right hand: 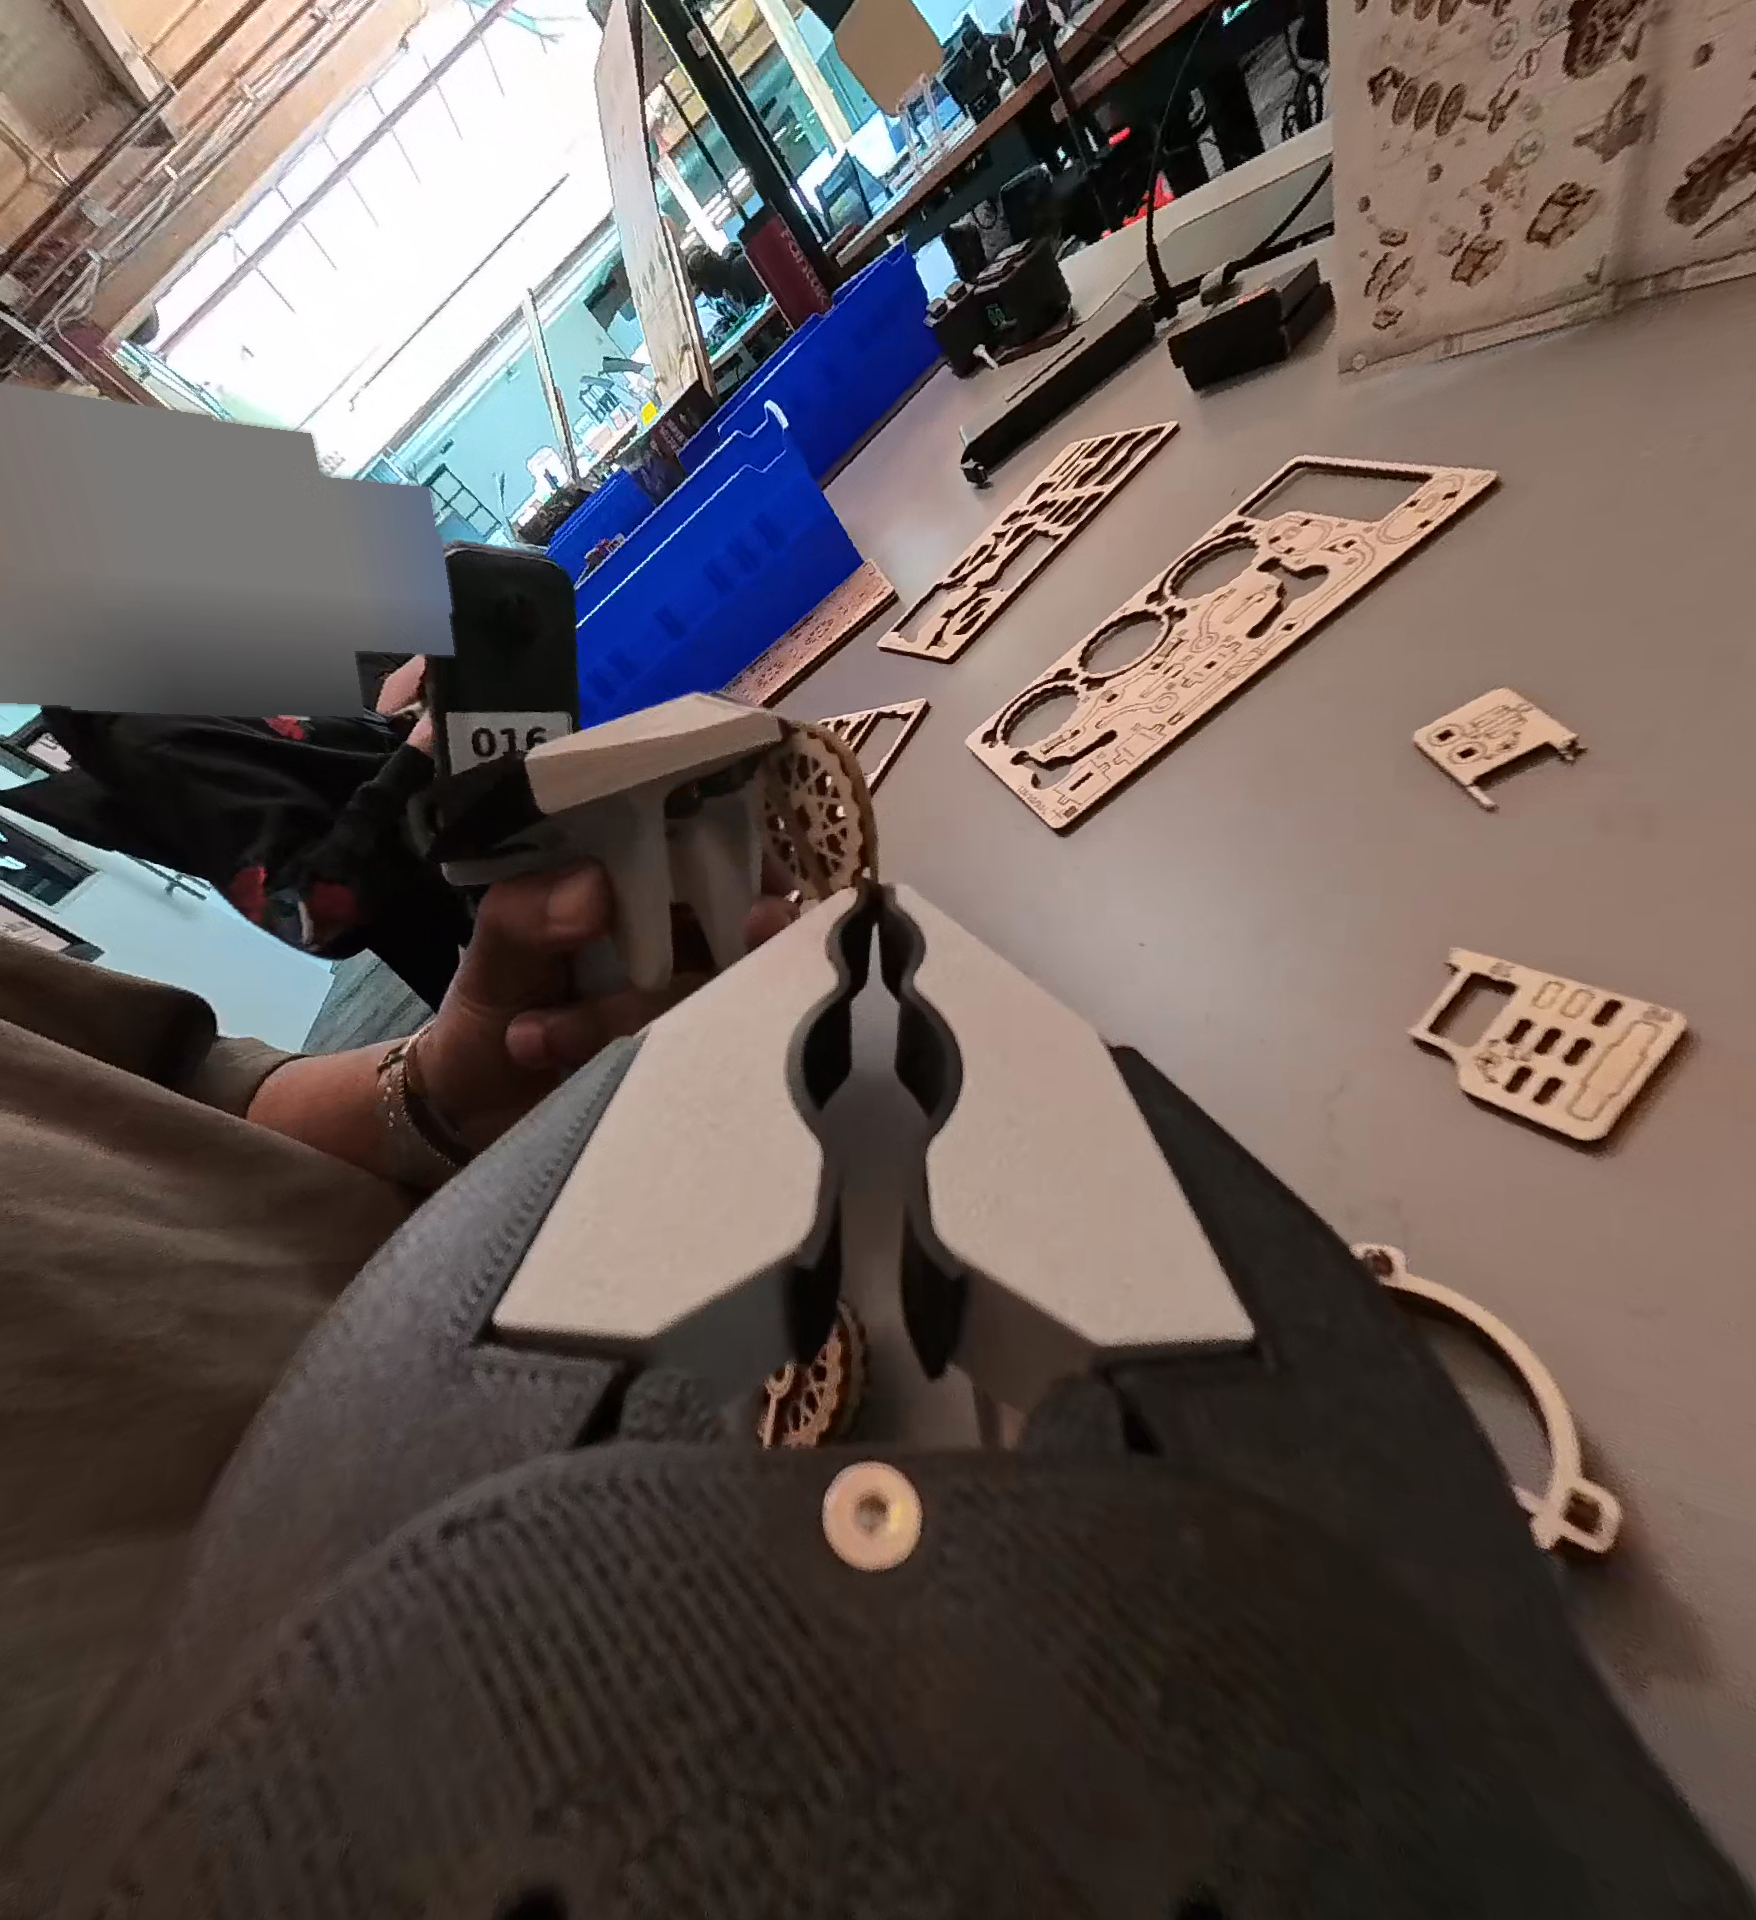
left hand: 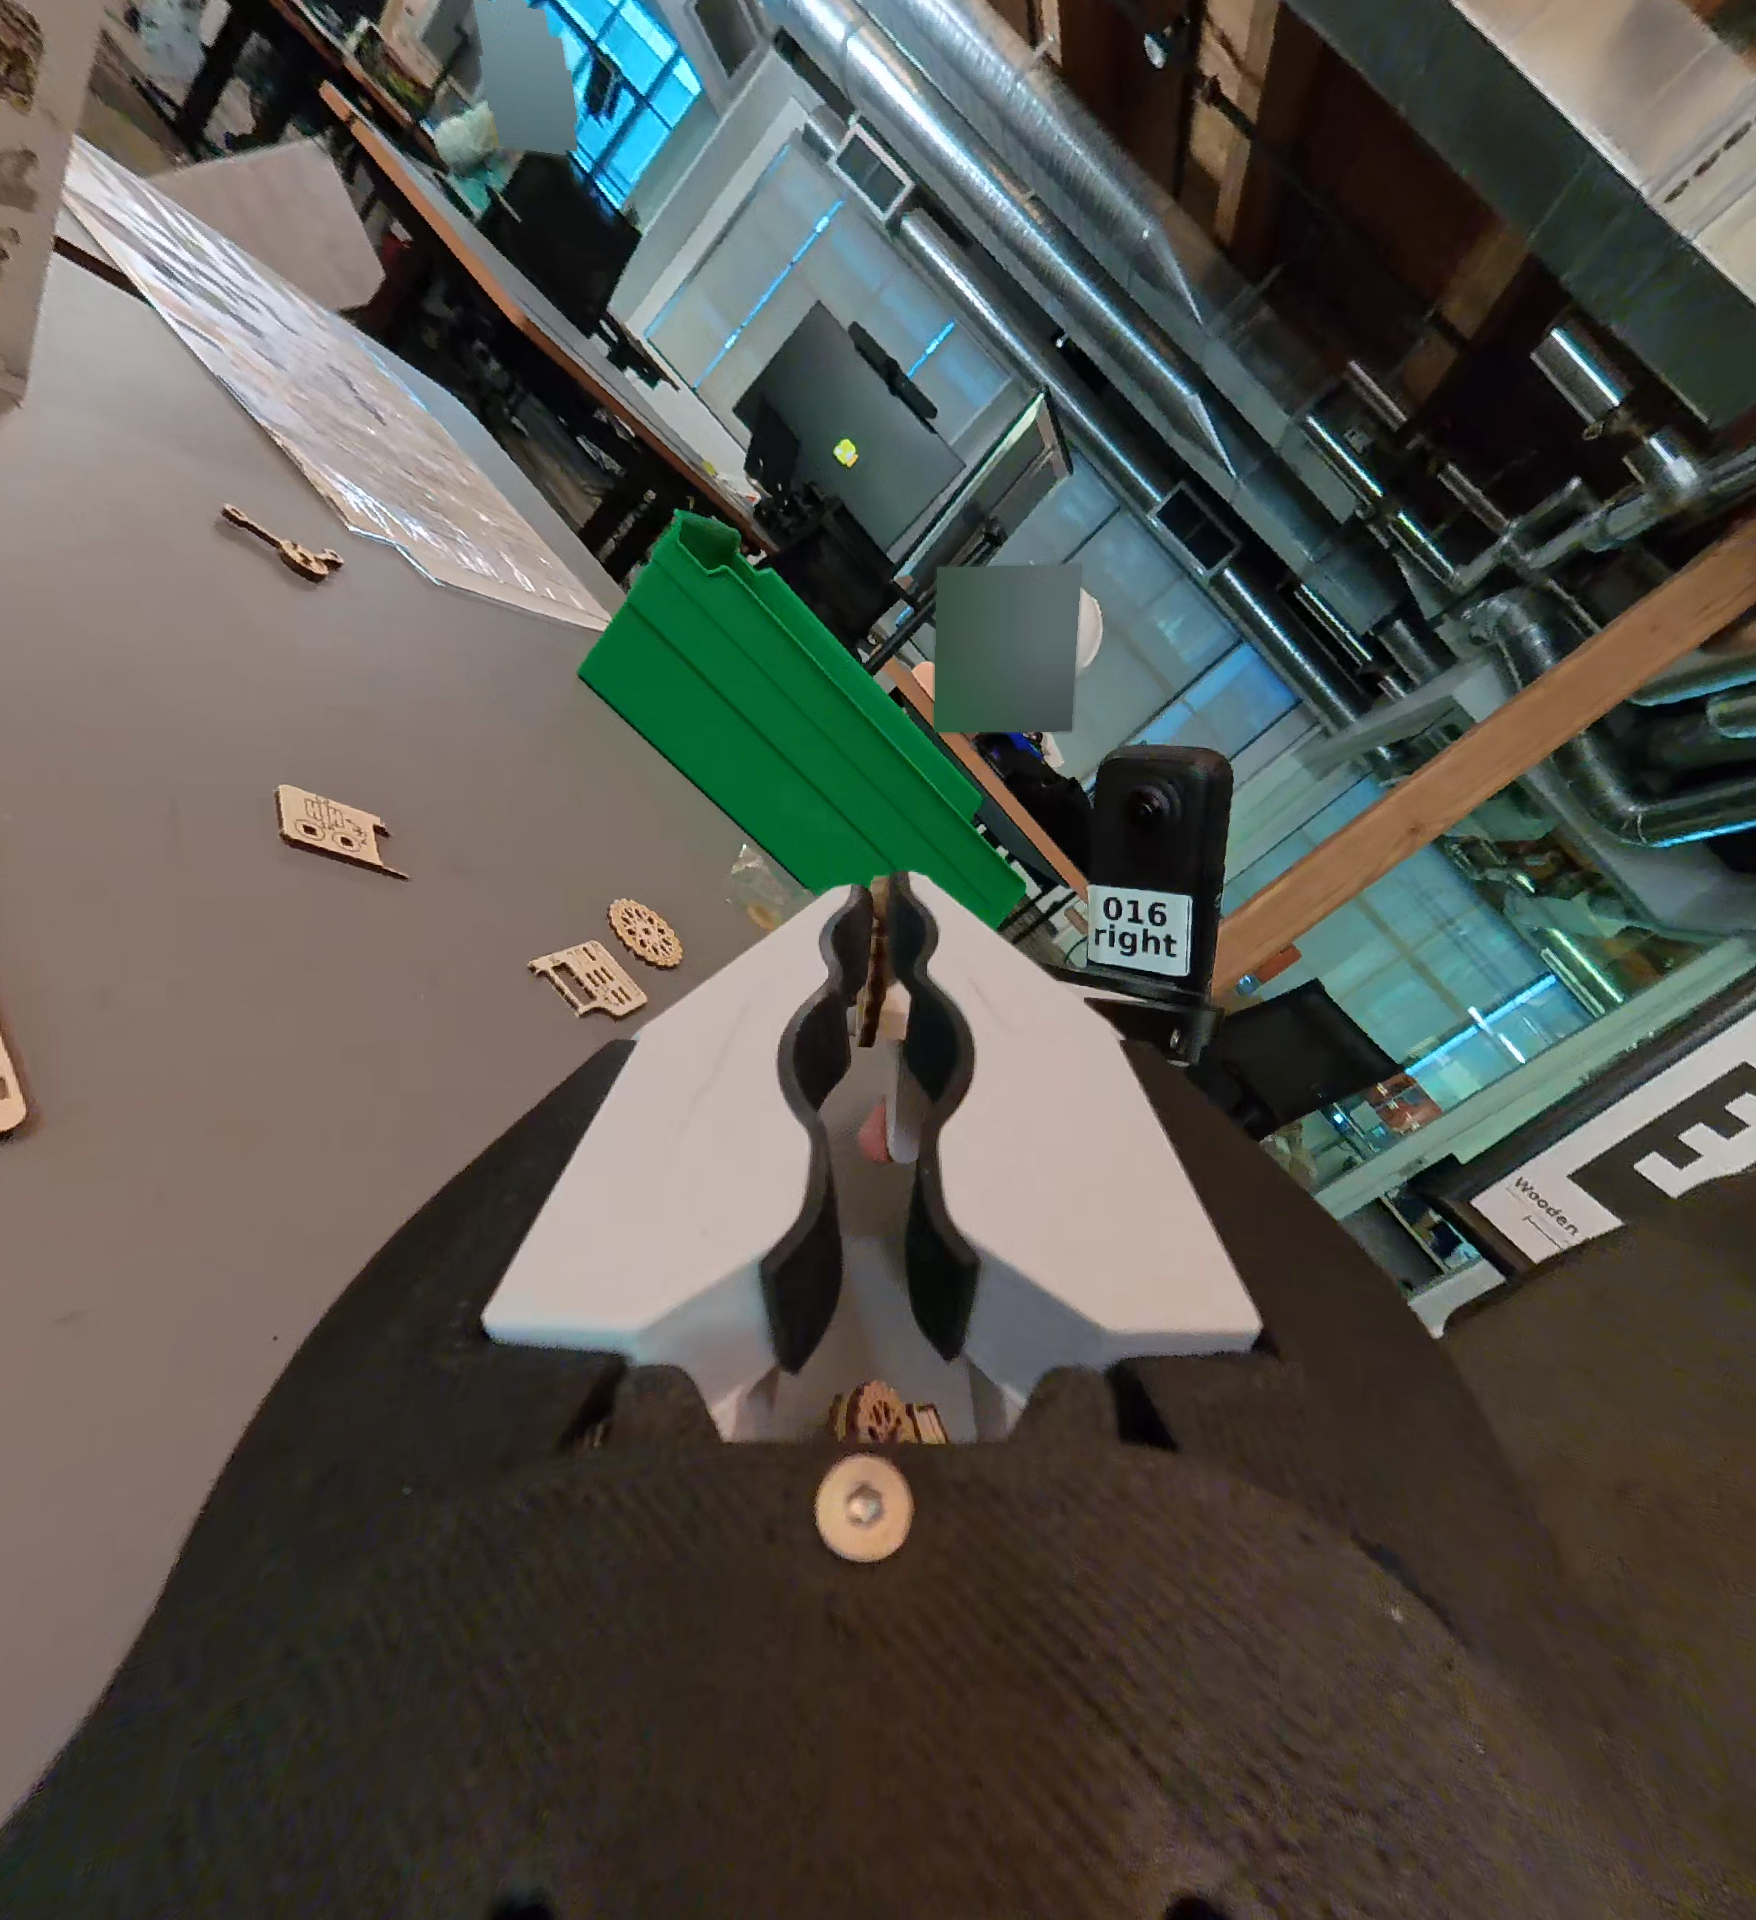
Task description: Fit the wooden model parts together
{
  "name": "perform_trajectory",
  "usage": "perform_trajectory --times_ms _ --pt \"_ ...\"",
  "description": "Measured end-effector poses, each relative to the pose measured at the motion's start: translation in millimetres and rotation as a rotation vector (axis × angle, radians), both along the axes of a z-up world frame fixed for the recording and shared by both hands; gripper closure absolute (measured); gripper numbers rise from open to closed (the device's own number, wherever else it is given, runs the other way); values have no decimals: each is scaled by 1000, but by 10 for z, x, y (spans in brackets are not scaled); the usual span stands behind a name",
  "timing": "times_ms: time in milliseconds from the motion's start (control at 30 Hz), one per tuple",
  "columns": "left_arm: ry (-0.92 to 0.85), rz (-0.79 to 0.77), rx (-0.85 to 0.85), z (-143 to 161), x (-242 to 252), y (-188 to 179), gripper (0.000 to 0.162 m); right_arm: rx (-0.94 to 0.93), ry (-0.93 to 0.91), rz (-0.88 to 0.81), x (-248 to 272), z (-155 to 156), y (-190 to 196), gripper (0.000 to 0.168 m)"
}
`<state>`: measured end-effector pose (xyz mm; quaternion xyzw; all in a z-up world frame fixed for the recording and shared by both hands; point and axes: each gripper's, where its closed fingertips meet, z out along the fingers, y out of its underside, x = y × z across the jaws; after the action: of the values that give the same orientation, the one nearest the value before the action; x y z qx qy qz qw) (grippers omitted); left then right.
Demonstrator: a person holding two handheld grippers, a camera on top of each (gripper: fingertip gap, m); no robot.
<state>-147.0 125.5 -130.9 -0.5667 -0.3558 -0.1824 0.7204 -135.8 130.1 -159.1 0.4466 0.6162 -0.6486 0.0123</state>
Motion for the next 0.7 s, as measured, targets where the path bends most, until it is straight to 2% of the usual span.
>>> perform_trajectory --times_ms 700 --pt "-61 -18 -8 -52 52 25 162 55 51 -115 -83 53 164 168"
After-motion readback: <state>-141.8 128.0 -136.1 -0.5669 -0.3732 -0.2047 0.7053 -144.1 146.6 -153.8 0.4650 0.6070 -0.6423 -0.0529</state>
